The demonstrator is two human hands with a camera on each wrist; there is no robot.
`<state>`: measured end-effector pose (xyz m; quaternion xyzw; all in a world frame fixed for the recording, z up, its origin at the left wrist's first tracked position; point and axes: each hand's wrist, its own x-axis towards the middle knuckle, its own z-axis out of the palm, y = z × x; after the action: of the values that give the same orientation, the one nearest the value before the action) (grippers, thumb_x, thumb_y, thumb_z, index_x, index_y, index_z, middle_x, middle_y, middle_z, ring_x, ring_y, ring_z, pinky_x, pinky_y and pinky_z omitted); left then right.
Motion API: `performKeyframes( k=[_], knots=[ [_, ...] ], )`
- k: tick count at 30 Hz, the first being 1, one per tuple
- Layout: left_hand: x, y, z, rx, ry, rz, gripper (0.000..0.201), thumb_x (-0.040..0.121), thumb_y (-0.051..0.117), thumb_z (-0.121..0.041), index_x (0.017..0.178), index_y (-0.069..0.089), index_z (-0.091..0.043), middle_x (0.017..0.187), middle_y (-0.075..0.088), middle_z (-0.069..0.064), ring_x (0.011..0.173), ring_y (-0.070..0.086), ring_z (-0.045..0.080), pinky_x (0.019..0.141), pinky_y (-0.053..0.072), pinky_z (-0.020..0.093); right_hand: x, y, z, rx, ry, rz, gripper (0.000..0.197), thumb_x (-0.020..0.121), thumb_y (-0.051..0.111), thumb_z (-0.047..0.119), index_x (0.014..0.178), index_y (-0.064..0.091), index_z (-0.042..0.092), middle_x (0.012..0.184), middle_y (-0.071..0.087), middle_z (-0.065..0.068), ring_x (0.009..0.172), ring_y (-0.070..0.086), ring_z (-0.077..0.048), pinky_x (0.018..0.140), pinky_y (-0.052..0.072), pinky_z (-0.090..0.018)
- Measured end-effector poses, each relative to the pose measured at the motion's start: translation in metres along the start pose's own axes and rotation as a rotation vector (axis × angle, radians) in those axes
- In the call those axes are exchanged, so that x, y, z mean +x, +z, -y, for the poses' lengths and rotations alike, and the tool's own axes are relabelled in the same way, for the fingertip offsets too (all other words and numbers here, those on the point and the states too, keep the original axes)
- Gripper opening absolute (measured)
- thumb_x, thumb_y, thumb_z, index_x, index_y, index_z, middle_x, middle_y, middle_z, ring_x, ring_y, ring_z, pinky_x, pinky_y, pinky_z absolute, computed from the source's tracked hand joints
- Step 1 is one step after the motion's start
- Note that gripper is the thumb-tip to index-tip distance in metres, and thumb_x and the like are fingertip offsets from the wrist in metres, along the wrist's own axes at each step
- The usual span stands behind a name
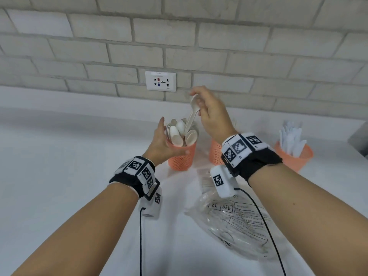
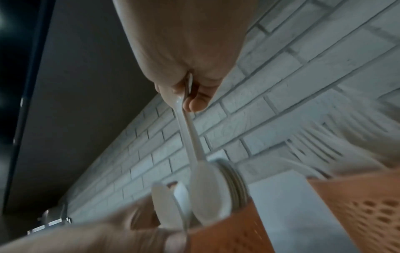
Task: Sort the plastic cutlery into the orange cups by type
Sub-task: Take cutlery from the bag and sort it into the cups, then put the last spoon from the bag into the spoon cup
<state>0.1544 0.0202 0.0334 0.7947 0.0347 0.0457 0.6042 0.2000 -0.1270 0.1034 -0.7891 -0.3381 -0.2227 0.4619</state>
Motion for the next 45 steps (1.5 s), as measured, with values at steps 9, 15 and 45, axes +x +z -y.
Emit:
performKeyframes(
  k=[9, 15, 45],
  knots=[
    [0.021, 0.013, 0.016, -0.003, 0.014, -0.022, 0.124, 0.064, 0.085, -0.014, 0.149, -0.006, -0.024, 0.153, 0.025, 0.000, 0.136, 0.031, 0.013, 0.103, 0.024, 0.022, -0.019, 0.028, -0.023, -0.406, 0.250, 0.381, 0.044, 0.099, 0.021, 0.034, 0.139, 0.039, 0.031, 0.145, 0.040, 0.007, 0.139, 0.023, -0.015, 0.109, 0.016, -0.041],
    [0.028, 0.012, 0.025, -0.021, 0.029, -0.025, 0.129, 0.059, 0.087, -0.018, 0.149, -0.006, -0.025, 0.152, 0.029, 0.000, 0.135, 0.035, 0.012, 0.105, 0.028, 0.024, -0.020, 0.035, -0.021, -0.568, 0.315, 0.521, 0.047, 0.100, 0.014, 0.040, 0.147, 0.019, 0.034, 0.158, 0.014, 0.009, 0.147, -0.002, -0.019, 0.115, -0.001, -0.053],
    [-0.113, 0.146, -0.020, 1.091, 0.056, 0.524, 0.053, 0.084, 0.062, -0.026, 0.130, 0.041, -0.011, 0.132, 0.028, 0.014, 0.105, 0.053, 0.034, 0.091, 0.045, 0.036, -0.210, -0.130, -0.007, -0.502, 0.673, 1.146, 0.082, 0.050, 0.054, 0.087, 0.112, 0.058, 0.033, 0.152, 0.023, 0.000, 0.144, 0.009, -0.020, 0.115, 0.011, -0.054]
  ],
)
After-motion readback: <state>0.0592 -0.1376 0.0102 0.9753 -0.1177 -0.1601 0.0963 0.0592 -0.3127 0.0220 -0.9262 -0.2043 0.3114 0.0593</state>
